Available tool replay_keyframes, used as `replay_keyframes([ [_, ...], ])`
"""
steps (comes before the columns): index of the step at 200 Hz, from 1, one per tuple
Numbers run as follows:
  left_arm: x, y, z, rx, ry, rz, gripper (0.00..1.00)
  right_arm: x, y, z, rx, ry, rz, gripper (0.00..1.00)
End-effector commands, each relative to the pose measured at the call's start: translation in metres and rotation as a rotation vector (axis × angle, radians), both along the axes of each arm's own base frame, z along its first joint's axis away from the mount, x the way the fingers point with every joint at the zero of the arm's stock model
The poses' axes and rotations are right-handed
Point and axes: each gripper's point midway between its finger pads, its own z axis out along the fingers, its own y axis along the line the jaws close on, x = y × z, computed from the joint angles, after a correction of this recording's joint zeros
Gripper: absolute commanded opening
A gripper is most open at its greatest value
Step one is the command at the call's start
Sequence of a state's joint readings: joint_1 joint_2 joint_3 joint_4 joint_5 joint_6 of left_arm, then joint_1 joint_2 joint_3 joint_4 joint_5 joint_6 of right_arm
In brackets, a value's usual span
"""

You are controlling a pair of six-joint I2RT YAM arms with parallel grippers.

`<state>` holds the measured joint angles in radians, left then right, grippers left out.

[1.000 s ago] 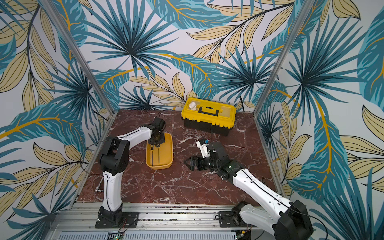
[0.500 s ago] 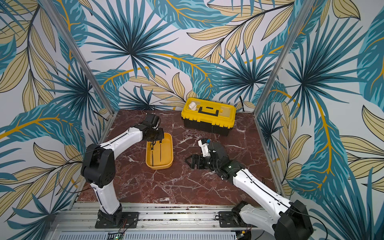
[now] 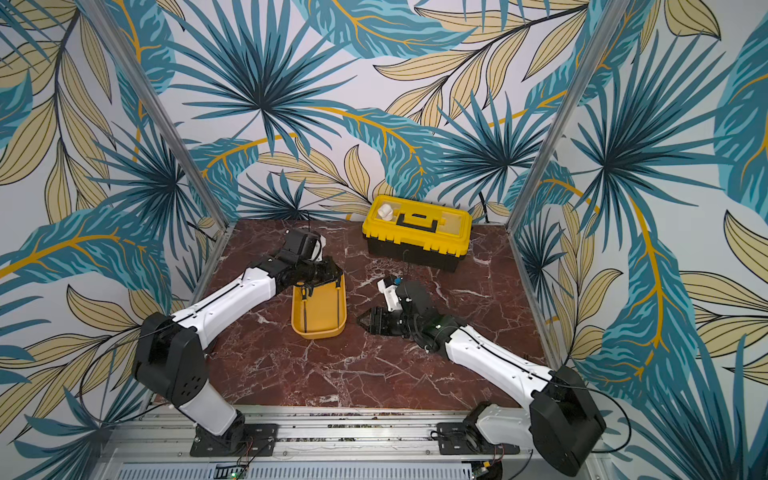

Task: Take the file tool out of the storage box
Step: Pick up the file tool from the storage box.

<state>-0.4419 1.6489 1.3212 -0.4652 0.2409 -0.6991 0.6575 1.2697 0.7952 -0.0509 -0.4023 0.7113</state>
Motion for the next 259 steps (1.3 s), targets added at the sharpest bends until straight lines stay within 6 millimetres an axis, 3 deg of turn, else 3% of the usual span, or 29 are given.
replay_keyframes([
  [1,-0.009,-0.009,0.018,-0.074,-0.034,-0.020,0.16,0.003,0.015,0.014,0.048,-0.026,0.028,0.56],
  [59,-0.023,-0.017,0.019,-0.090,-0.032,-0.044,0.17,0.009,0.034,0.005,0.035,-0.008,0.058,0.49],
  [129,-0.024,-0.019,0.021,-0.074,-0.043,-0.050,0.17,0.014,0.051,-0.006,0.024,0.009,0.080,0.38],
  [259,-0.024,-0.017,0.022,-0.057,-0.056,-0.047,0.17,0.012,0.058,-0.011,0.010,0.009,0.089,0.15],
])
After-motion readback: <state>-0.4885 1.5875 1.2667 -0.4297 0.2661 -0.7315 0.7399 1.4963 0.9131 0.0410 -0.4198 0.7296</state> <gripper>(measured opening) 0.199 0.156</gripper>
